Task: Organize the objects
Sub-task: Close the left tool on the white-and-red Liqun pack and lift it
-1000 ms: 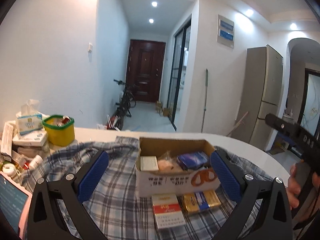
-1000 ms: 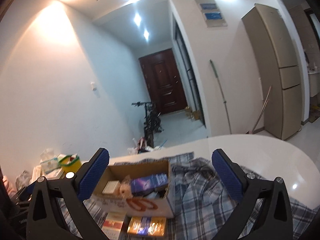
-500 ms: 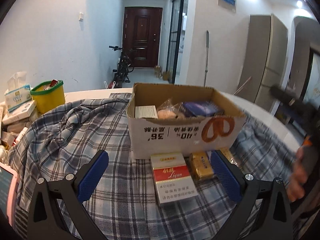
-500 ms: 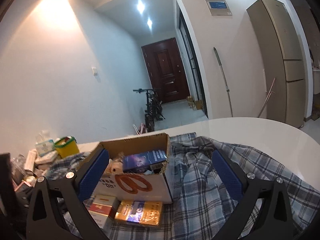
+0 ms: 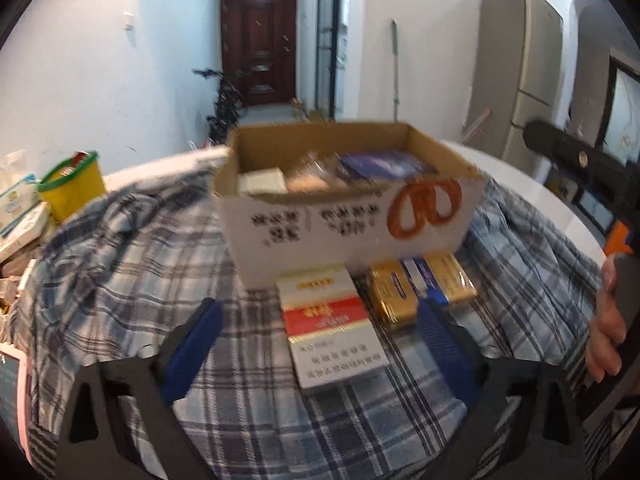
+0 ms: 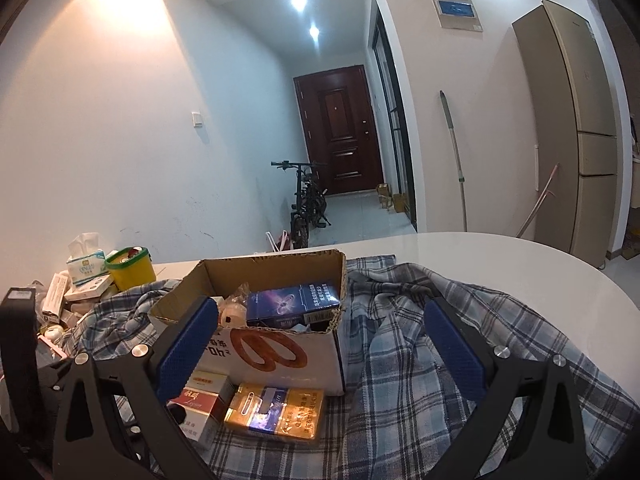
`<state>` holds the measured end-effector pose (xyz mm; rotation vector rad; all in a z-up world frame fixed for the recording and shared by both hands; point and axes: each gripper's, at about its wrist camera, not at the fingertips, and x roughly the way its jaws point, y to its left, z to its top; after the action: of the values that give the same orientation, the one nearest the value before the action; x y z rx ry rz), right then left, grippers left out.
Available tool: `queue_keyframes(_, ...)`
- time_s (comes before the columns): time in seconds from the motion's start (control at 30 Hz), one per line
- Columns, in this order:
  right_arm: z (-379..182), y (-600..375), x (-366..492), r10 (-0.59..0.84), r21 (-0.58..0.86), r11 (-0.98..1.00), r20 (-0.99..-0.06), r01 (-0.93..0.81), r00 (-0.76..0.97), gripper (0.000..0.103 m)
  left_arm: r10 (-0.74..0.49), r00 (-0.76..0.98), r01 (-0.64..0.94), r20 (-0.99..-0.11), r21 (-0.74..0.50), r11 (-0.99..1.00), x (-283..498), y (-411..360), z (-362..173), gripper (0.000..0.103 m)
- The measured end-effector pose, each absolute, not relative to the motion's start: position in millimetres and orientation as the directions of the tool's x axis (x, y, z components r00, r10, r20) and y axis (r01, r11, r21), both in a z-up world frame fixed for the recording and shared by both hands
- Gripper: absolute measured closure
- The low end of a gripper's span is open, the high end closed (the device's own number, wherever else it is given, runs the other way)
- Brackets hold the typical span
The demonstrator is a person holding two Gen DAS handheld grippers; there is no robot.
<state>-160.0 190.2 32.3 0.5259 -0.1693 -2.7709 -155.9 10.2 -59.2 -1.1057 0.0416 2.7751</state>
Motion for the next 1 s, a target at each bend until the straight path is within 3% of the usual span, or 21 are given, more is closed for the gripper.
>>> queue_keyframes(0.13,28.0,189.8,-164.8,-0.343,0.186,-0.938,-0.363,0.294,-0.866,0.000,0.141,-0.660,-0.171,-0.738,-0.036,-0.985,-163.6,14.6,-70.3,0.020)
queue_keyframes(0.43,27.3,181.3,-160.7,-0.348,0.145,-0.937,-0.359,0.317,-0.866,0.000,0.139,-0.596,-0.178,-0.791,-0.038,-0.983,-175.8,15.5,-83.3,0.024)
queue_keyframes(0.7,24.2,176.8,-163.8,-0.352,0.137,-0.936,-0.380,0.324,-0.855,0.000,0.115,-0.547,-0.170,-0.829,-0.024,-0.985,-184.1,17.0,-96.6,0.037)
queue_keyframes(1.0,24.1,176.8,-162.7,-0.357,0.140,-0.934,-0.378,0.328,-0.854,0.000,0.169,-0.633,-0.168,-0.755,-0.078,-0.983,-170.8,6.9,-79.4,0.043)
